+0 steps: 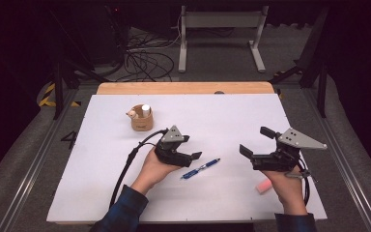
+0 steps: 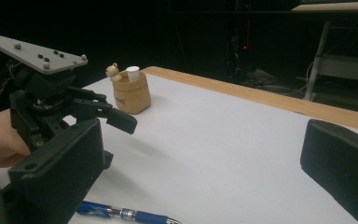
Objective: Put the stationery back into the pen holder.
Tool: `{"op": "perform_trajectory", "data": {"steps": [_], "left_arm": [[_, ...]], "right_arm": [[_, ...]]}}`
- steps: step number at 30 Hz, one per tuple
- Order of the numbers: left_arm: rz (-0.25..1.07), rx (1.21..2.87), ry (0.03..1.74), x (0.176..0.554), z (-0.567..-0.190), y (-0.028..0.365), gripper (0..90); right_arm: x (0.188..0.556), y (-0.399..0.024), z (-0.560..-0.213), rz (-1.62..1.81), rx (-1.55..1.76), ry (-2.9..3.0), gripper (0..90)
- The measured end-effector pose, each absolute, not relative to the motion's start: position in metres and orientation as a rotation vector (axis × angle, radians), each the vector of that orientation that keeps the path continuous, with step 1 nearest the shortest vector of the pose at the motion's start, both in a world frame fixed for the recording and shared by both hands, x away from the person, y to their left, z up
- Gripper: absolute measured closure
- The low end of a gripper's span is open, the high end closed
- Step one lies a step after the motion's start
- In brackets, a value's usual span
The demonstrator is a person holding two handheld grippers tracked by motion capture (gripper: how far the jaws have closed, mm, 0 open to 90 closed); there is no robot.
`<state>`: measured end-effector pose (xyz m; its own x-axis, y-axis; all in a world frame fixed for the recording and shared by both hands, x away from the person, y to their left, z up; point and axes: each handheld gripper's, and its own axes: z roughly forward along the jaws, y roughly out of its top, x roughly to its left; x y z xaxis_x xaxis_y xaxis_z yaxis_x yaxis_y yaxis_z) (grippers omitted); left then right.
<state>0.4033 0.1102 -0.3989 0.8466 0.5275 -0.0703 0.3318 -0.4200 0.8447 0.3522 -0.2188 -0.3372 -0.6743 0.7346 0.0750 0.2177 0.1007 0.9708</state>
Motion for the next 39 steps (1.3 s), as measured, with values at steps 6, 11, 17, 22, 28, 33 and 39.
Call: {"op": "perform_trajectory", "data": {"steps": [6, 11, 17, 22, 28, 33, 39], "left_arm": [[0.233, 2.093, 0.600, 0.397, -0.403, 0.099, 29.3], [0.232, 2.132, 0.570, 0.392, -0.407, 0.093, 34.6], [0.233, 2.168, 0.562, 0.390, -0.410, 0.084, 40.1], [0.220, 2.186, 0.568, 0.392, -0.414, 0.077, 42.9], [0.207, 2.212, 0.560, 0.395, -0.420, 0.067, 47.8], [0.200, 2.242, 0.562, 0.398, -0.425, 0.058, 50.7], [0.213, 2.301, 0.550, 0.398, -0.432, 0.050, 56.8]], "right_arm": [[0.353, -0.218, -0.337, 1.598, 0.926, 1.959, 0.2], [0.352, -0.218, -0.338, 1.589, 0.931, 1.968, 0.2], [0.351, -0.218, -0.337, 1.593, 0.928, 1.961, 0.3], [0.351, -0.218, -0.336, 1.588, 0.930, 1.962, 0.4], [0.351, -0.218, -0.337, 1.588, 0.934, 1.967, 0.4], [0.351, -0.219, -0.337, 1.590, 0.933, 1.965, 0.4], [0.351, -0.217, -0.337, 1.590, 0.931, 1.969, 0.5]]}}
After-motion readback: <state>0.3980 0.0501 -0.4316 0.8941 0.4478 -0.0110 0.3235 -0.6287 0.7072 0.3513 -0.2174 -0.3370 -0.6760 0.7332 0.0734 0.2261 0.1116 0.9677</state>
